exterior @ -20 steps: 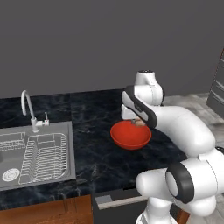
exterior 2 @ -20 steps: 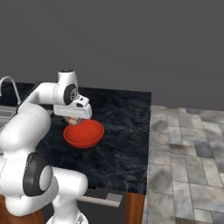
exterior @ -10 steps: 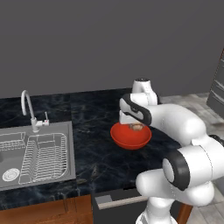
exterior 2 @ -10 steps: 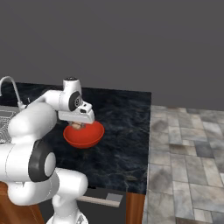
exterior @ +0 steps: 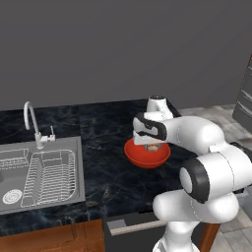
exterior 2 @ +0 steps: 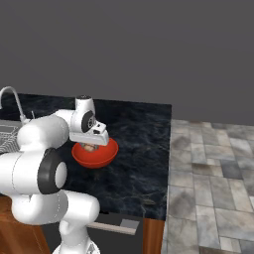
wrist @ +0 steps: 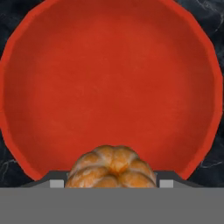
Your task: Pick the tangerines from the cabinet and place them in one bowl. Pick the lemon wedge from the sink and place it in the other bowl.
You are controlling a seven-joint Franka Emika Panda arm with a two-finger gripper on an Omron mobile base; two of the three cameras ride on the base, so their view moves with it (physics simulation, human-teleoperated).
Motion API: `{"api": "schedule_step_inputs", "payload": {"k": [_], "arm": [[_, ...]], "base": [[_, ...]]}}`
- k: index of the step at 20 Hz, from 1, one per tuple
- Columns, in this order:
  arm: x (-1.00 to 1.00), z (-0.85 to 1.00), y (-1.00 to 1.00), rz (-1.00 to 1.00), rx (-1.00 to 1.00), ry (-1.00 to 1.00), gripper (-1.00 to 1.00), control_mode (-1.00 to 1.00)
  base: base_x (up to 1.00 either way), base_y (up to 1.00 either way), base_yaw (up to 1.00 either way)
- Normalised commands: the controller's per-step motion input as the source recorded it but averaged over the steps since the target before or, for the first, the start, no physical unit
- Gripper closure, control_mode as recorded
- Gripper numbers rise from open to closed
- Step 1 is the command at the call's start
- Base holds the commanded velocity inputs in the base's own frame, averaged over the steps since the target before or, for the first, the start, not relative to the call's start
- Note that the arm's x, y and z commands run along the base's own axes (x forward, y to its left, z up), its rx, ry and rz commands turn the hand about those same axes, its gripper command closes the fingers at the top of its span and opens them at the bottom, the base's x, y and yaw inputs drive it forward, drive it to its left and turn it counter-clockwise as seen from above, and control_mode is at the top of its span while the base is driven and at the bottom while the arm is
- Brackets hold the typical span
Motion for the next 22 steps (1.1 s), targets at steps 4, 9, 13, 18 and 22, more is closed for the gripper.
{"api": "schedule_step_inputs", "payload": {"k": [4,9,13,18,22], "arm": [[0.01,-0.28,0.0,0.0,0.0,0.0,1.0,-1.0],[0.0,-0.21,0.0,0.0,0.0,0.0,1.0,-1.0],[0.02,-0.16,0.0,0.0,0.0,0.0,1.0,-1.0],[0.01,-0.12,0.0,0.0,0.0,0.01,1.0,-1.0],[0.0,-0.11,0.0,0.0,0.0,0.02,1.0,-1.0]], "base": [[0.0,0.0,0.0],[0.0,0.0,0.0],[0.0,0.0,0.0],[0.0,0.0,0.0],[0.0,0.0,0.0]]}}
